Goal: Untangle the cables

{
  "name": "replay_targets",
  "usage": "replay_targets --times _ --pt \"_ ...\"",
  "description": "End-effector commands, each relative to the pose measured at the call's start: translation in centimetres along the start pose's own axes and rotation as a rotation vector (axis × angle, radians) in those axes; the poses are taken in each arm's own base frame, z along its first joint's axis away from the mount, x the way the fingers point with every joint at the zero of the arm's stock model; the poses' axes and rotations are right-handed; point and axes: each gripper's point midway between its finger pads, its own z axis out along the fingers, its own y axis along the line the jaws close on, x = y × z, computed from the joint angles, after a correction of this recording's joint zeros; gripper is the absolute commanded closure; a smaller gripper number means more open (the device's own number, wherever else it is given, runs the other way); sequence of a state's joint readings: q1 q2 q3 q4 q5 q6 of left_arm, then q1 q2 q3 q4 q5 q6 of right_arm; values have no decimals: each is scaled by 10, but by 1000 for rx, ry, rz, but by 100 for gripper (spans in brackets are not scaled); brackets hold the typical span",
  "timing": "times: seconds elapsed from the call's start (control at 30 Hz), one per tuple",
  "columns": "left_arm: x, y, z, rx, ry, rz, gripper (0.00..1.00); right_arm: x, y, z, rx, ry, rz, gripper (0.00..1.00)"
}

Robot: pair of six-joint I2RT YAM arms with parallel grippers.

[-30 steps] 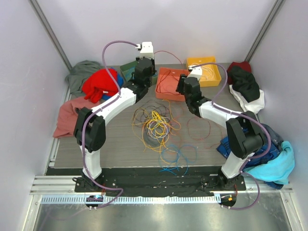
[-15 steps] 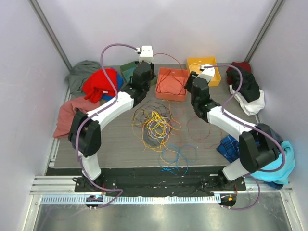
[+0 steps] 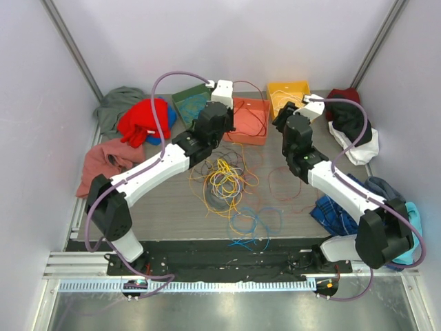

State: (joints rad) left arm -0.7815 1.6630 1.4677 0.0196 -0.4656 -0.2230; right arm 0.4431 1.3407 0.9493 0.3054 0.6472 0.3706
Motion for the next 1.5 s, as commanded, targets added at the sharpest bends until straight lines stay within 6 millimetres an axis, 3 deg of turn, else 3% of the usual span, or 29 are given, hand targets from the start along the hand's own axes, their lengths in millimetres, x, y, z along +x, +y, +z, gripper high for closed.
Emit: replay_targets --times 0.0,0.3,0.57,0.73,0.77,0.83,0.87,0.93,1.07,1.2,1.3,1.47 --pt "20 -5 -10 4 146 -118 100 -13 -6 -8 22 -38 44 46" --pt "55 -14 -40 -21 280 -208 100 -10 -10 -13 16 -32 65 46" --pt "89 -69 -58 128 406 -328 100 -14 -16 -25 7 -39 89 46" --pt "94 -82 -39 143 392 -329 100 -10 -24 -33 10 -33 86 46" --pt "82 -87 -34 155 368 -339 100 -11 -26 -36 11 -35 89 46" --pt "85 -95 -22 171 379 -343 100 -8 -30 -38 16 -27 81 46" --pt "70 -102 -17 190 353 -358 100 -7 -31 -39 19 -28 80 46" --pt "68 -108 -7 211 356 -378 100 -5 -35 -41 22 -25 77 46" --pt "70 -126 16 268 389 -481 100 0 -39 -44 26 -17 72 46" --pt "72 -145 25 318 405 -541 100 2 -42 -45 35 -19 72 46" --pt "72 -150 34 331 397 -566 100 -3 -40 -47 24 -24 93 46" --pt "53 -173 39 414 386 -628 100 -22 -38 -58 5 -52 156 46"
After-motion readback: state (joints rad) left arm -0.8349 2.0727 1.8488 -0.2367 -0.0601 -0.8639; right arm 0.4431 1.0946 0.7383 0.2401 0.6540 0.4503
